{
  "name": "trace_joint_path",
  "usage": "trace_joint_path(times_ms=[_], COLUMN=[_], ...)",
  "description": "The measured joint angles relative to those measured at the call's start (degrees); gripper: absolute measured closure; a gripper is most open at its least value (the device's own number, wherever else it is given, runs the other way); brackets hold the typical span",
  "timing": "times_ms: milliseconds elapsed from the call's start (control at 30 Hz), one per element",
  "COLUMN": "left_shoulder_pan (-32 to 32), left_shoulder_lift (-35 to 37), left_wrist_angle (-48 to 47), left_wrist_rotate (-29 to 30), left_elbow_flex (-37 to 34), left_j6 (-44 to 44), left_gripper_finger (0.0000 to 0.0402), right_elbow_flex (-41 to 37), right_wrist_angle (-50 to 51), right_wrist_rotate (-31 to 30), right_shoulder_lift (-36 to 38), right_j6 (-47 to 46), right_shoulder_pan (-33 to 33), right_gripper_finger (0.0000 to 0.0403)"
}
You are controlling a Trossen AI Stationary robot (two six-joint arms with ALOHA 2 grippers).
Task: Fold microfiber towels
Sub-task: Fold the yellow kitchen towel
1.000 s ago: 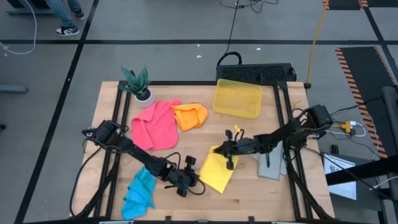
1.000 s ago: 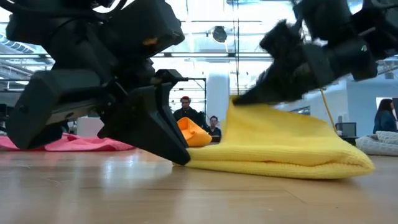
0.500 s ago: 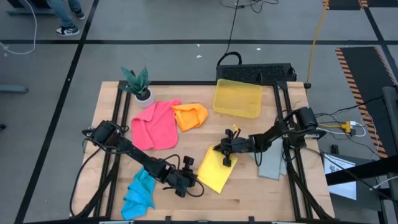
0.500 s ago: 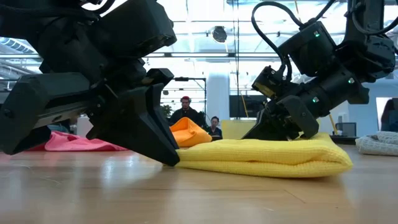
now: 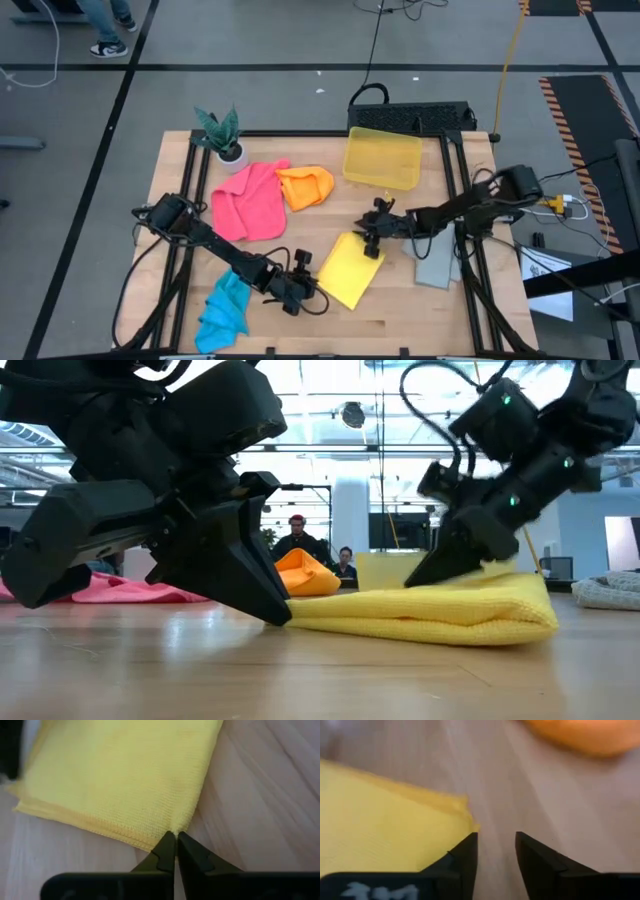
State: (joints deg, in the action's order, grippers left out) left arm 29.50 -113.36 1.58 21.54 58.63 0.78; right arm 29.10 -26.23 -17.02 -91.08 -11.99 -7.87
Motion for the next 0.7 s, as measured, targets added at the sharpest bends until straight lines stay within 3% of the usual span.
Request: trace_joint_path(times_ms=[133,267,467,700], left_shoulder_pan=[0.02,0.02,0.0,0.02], left_shoulder_lift=[0.0,-0.07,-0.07,-0.07], left_wrist_angle=[-0.01,-0.03,-0.06,-0.77], left_wrist_rotate=[0.28,1.2,1.27,1.33], left_elbow_flex=[-0.02,-0.02,-0.02,-0.02], left_j6=[1.38,2.44,2.85,3.93], left_gripper_finger=[0.0395,0.0376,0.0368,0.0367], right_elbow_flex=[0.09,0.09,0.11,0.37], right_wrist_angle=[1.67,-1.03,-4.79,-5.92], right_wrist_rotate=[-4.3,-5.46,-5.41,-7.19], right_shoulder_lift=[5.35,5.93,-1.35,-9.89], right_j6=[-0.87,-1.22,-6.47,-9.37], right_shoulder_pan=[-2.9,-8.0,-14.93,-16.53], right_gripper_finger=[0.0261,0.0268,0.0288,0.0307])
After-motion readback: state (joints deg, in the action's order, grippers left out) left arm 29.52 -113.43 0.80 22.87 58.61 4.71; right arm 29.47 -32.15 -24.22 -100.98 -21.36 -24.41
